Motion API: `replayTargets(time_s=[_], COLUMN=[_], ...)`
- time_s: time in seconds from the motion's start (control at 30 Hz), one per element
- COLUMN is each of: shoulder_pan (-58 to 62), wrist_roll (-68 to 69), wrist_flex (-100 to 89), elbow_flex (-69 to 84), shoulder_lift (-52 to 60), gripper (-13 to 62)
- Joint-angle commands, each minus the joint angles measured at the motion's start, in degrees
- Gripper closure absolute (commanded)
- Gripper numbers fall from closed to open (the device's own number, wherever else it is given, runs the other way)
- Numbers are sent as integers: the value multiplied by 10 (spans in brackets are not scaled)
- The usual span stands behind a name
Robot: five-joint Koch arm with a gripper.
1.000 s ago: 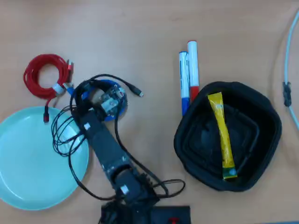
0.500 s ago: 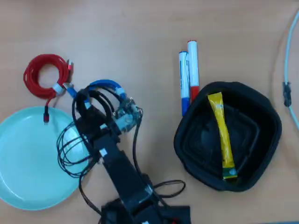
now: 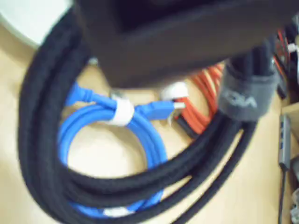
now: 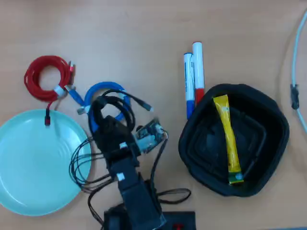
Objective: Put a black charging cable in a black bowl and put a red charging cable in a green bowl
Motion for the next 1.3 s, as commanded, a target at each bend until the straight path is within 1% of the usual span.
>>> replayTargets(time_s=[0.0, 0.27, 0.4, 0.53, 0.63, 0.77, 1.1, 1.17, 1.27], shoulder_pan=[24, 76, 83, 83, 84, 96, 111, 113, 120], wrist_roll=[-135, -353, -461, -540, -571, -579, -577, -603, -683], wrist_flex=[-11, -11, -4, 39, 42, 41, 46, 45, 19], elbow_flex=[-45, -135, -186, -242, -263, -301, -308, -308, -315], shoulder_lift=[59, 59, 59, 60, 60, 59, 57, 54, 53], gripper=[559, 559, 559, 559, 559, 559, 560, 559, 559])
